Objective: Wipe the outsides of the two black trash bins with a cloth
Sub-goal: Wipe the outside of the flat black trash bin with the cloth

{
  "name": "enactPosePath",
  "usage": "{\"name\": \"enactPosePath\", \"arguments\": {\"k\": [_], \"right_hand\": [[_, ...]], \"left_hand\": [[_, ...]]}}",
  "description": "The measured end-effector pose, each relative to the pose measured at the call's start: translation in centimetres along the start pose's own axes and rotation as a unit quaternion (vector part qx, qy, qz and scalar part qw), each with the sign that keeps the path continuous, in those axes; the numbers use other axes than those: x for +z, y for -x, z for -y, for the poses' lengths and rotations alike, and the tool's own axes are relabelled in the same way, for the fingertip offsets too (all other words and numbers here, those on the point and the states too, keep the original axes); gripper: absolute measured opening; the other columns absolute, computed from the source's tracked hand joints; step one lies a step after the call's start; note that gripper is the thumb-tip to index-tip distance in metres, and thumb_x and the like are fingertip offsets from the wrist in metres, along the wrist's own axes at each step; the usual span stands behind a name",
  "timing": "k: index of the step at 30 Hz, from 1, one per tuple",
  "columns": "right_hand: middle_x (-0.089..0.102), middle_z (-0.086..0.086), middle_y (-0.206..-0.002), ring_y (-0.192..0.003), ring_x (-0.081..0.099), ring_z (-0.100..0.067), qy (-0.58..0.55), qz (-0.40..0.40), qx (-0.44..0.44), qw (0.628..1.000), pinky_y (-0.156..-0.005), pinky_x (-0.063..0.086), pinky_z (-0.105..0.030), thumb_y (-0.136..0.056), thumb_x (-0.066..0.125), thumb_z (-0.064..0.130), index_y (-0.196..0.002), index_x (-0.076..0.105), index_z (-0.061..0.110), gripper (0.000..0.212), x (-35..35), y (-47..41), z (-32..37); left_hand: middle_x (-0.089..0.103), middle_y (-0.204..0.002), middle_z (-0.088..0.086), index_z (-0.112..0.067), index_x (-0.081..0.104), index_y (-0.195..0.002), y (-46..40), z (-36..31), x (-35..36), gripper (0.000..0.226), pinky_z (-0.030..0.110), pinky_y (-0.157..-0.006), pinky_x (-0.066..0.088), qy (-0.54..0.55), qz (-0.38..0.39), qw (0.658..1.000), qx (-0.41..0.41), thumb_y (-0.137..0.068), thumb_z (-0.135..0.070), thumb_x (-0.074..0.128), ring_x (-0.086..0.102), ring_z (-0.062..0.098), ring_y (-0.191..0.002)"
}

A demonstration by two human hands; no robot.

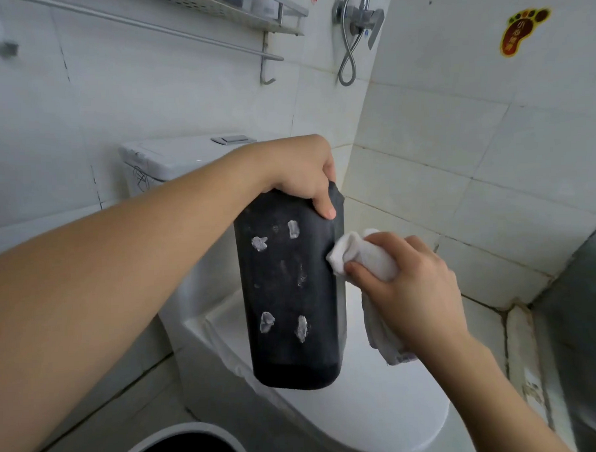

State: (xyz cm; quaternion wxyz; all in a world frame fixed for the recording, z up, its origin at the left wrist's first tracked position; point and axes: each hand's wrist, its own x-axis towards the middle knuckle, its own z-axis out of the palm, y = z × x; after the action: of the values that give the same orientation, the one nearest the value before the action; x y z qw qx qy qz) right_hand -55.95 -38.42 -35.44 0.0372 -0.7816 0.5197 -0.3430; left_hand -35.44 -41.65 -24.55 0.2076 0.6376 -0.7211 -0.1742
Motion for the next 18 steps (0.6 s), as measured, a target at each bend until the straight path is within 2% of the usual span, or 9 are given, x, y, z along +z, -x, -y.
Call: {"name": "enactPosePath", "arguments": {"k": [3, 5, 7, 10, 11, 13, 14, 16, 18], "right_hand": [[0.056, 0.010, -0.095, -0.083, 0.056, -0.017, -0.027, -0.021, 0.015, 0.999, -0.068, 0.037, -0.031, -0.080, 0.062, 0.058, -0.108, 0.058, 0.049, 0.030, -0.5, -0.6, 0.2], [0.056, 0.010, -0.095, -0.084, 0.056, -0.019, -0.032, -0.029, 0.024, 0.999, -0.069, 0.039, -0.032, -0.080, 0.062, 0.058, -0.108, 0.058, 0.049, 0.030, -0.5, -0.7, 0.2], [0.055, 0.010, -0.094, -0.084, 0.057, -0.019, -0.030, -0.028, 0.036, 0.998, -0.068, 0.038, -0.031, -0.080, 0.062, 0.058, -0.108, 0.057, 0.050, 0.029, -0.3, -0.7, -0.1], [0.056, 0.010, -0.095, -0.083, 0.056, -0.018, -0.032, -0.028, 0.051, 0.998, -0.067, 0.037, -0.031, -0.080, 0.062, 0.058, -0.106, 0.056, 0.051, 0.027, -0.2, -1.0, -0.6], [0.056, 0.010, -0.095, -0.083, 0.056, -0.018, -0.032, -0.028, 0.054, 0.998, -0.067, 0.037, -0.031, -0.080, 0.062, 0.057, -0.106, 0.056, 0.051, 0.027, -0.2, -1.0, -0.8], [0.056, 0.009, -0.095, -0.082, 0.056, -0.018, -0.032, -0.030, 0.055, 0.998, -0.067, 0.038, -0.031, -0.081, 0.062, 0.057, -0.107, 0.057, 0.050, 0.028, -0.1, -1.2, -1.0], [0.056, 0.009, -0.095, -0.082, 0.056, -0.018, -0.033, -0.031, 0.057, 0.997, -0.067, 0.037, -0.031, -0.081, 0.062, 0.057, -0.107, 0.057, 0.050, 0.028, 0.0, -1.2, -1.1], [0.056, 0.010, -0.095, -0.083, 0.056, -0.018, -0.039, -0.031, 0.066, 0.997, -0.068, 0.037, -0.031, -0.081, 0.062, 0.057, -0.107, 0.057, 0.049, 0.028, 0.0, -1.3, -1.4], [0.057, 0.010, -0.095, -0.085, 0.057, -0.017, -0.048, -0.029, 0.078, 0.995, -0.070, 0.040, -0.032, -0.081, 0.061, 0.056, -0.107, 0.058, 0.049, 0.027, 0.0, -1.2, -1.9]], "left_hand": [[0.069, -0.103, -0.002, -0.016, 0.066, -0.113, -0.9, -0.9, 0.4, 0.044, 0.024, -0.059, 0.044, -0.051, -0.012, 0.999, 0.013, -0.076, -0.031, 0.085, 0.062, 0.013, -0.079], [0.066, -0.114, 0.000, -0.017, 0.063, -0.119, -1.2, -1.4, 1.0, 0.048, 0.026, -0.065, 0.041, -0.113, -0.033, 0.993, 0.033, -0.080, -0.040, 0.079, 0.059, 0.017, -0.090], [0.060, -0.129, 0.000, -0.021, 0.058, -0.129, -1.6, -1.7, 1.5, 0.051, 0.030, -0.080, 0.042, -0.172, -0.028, 0.984, 0.039, -0.088, -0.049, 0.068, 0.055, 0.020, -0.107], [0.051, -0.143, 0.000, -0.023, 0.053, -0.137, -2.0, -1.9, 1.4, 0.044, 0.038, -0.101, 0.041, -0.218, 0.056, 0.974, 0.026, -0.099, -0.044, 0.043, 0.049, 0.025, -0.125], [0.053, -0.139, 0.002, -0.020, 0.055, -0.131, -2.0, -2.0, 1.2, 0.041, 0.037, -0.098, 0.042, -0.204, 0.079, 0.976, 0.019, -0.098, -0.038, 0.038, 0.051, 0.025, -0.120], [0.055, -0.111, 0.002, -0.015, 0.053, -0.110, -2.0, -1.9, 0.7, 0.023, 0.027, -0.072, 0.039, -0.159, 0.083, 0.984, 0.017, -0.093, -0.023, 0.039, 0.049, 0.021, -0.095], [0.053, -0.100, 0.004, -0.014, 0.051, -0.106, -2.0, -1.7, 0.5, 0.016, 0.028, -0.063, 0.033, -0.144, 0.067, 0.987, 0.019, -0.092, -0.017, 0.042, 0.045, 0.021, -0.086], [0.060, -0.087, 0.001, -0.013, 0.055, -0.104, -1.9, -0.9, 0.0, 0.015, 0.028, -0.058, 0.036, -0.111, 0.035, 0.992, 0.041, -0.091, -0.008, 0.049, 0.049, 0.021, -0.076], [0.070, -0.085, -0.006, -0.023, 0.059, -0.108, -1.6, 0.1, -0.3, 0.019, 0.024, -0.059, 0.045, -0.059, 0.031, 0.995, 0.075, -0.094, -0.010, 0.056, 0.061, 0.013, -0.071]]}}
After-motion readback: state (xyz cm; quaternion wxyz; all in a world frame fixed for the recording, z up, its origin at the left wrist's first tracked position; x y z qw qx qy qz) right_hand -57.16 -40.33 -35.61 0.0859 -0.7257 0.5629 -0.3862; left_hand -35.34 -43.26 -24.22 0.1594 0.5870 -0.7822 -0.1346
